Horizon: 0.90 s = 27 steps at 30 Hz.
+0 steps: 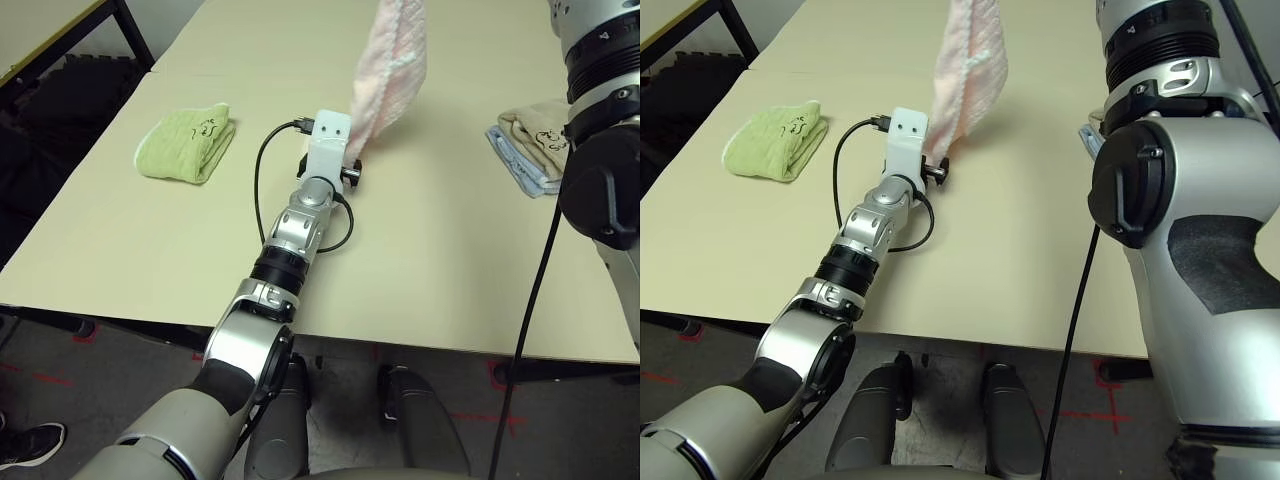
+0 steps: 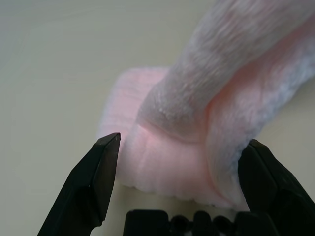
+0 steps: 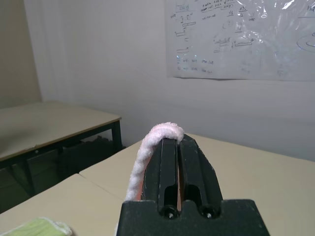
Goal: Fold the towel and set it aside.
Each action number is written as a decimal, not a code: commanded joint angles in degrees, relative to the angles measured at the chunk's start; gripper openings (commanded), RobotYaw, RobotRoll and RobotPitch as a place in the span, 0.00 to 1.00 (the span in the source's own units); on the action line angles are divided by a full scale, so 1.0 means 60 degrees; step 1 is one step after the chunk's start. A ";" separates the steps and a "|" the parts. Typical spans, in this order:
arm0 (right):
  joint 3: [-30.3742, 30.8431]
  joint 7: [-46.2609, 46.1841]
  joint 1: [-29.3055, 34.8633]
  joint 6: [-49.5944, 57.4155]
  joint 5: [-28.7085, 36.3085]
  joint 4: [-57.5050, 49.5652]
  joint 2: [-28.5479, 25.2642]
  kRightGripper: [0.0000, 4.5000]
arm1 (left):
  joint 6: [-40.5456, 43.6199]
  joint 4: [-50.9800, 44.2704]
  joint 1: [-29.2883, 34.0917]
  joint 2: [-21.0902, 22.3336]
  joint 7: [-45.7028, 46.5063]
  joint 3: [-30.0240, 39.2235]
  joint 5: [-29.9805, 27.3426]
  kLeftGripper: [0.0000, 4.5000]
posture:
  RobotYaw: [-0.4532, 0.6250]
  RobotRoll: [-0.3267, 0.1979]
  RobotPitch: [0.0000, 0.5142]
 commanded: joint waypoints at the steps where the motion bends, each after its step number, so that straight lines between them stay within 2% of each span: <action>1: -0.0069 -0.0061 -0.0213 -0.0156 0.0057 0.0078 -0.0018 0.01 | 0.0244 0.0126 -0.0067 -0.0564 0.0392 0.0069 -0.0021 1.00 | 0.42 0.62 0.39; 4: -0.0068 -0.0069 -0.0221 -0.0170 0.0053 0.0077 -0.0012 0.01 | 0.0313 -0.0165 0.0100 -0.0425 0.0193 0.0014 0.0011 1.00 | 0.42 0.62 0.38; 8: -0.0054 -0.0109 -0.0199 -0.0201 0.0012 0.0083 -0.0113 0.01 | 0.0994 -0.1555 0.0876 0.0371 -0.1027 -0.0319 0.0002 1.00 | 0.42 0.62 0.39; 12: -0.0046 -0.0188 -0.0111 -0.0234 -0.0032 0.0112 -0.0304 0.01 | 0.1756 -0.3003 0.1849 0.1767 -0.2134 -0.0467 0.0152 1.00 | 0.43 0.62 0.39; 17: -0.0043 -0.0200 -0.0088 -0.0255 -0.0014 0.0137 -0.0397 0.01 | 0.1931 -0.3289 0.2370 0.2947 -0.2664 -0.0273 0.0162 1.00 | 0.43 0.62 0.40; 21: -0.0032 -0.0228 -0.0109 -0.0279 -0.0031 0.0159 -0.0434 0.01 | 0.1943 -0.3540 0.2396 0.3219 -0.3060 -0.0239 0.0065 1.00 | 0.43 0.62 0.40; 27: -0.0008 -0.0221 -0.0139 -0.0282 -0.0037 0.0163 -0.0392 0.01 | 0.2404 -0.4094 0.2461 0.3056 -0.3822 -0.0248 -0.0342 1.00 | 0.43 0.62 0.40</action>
